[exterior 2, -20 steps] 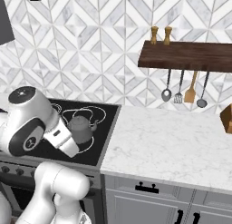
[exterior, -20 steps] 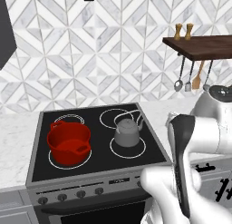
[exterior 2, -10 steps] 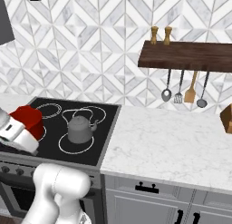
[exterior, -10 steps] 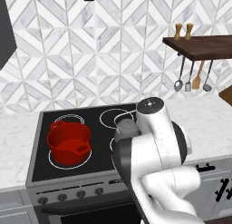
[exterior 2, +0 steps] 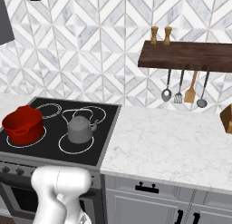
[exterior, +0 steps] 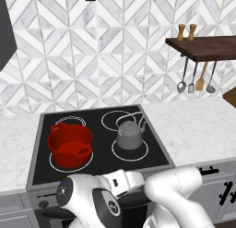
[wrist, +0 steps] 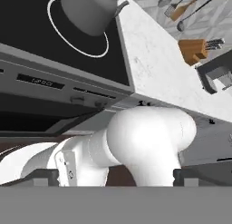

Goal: Pick the kettle from the counter and place it on a stove burner. Then turn the burner on.

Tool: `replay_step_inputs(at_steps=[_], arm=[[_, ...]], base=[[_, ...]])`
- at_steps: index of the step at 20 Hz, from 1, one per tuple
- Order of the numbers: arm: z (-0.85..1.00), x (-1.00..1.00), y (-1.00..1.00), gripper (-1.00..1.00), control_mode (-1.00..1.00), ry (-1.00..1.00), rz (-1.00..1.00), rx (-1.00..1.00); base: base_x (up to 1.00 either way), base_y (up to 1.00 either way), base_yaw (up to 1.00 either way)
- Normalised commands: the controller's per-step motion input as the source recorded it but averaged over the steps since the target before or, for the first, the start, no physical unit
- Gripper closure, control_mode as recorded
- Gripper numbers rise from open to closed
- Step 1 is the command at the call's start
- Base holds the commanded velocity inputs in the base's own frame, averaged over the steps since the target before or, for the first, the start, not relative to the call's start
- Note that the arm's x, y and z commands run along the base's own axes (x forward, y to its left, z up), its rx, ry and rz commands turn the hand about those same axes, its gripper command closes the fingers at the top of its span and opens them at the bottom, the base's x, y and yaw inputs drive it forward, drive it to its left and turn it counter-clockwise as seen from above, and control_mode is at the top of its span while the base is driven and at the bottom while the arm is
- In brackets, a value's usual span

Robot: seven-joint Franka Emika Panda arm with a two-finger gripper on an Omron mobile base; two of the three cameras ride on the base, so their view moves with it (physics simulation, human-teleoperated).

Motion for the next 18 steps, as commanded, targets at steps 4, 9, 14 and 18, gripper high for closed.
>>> replay_step_inputs(at_steps=[4, 9, 14, 18], arm=[[-0.95, 0.00, 0.64, -1.00, -1.00, -0.58, 0.01, -0.13], [-0.56, 0.00, 0.01, -1.00, -1.00, -0.78, -0.01, 0.12], [-0.23, 0.16, -0.37, -1.00, -1.00, -0.49, 0.08, 0.11], [-0.12, 0.42, -0.48, -1.00, -1.00, -0.13, 0.18, 0.02]], base=[[0.00, 0.00, 0.00], [0.00, 0.00, 0.00], [0.00, 0.00, 0.00], [0.00, 0.00, 0.00]])
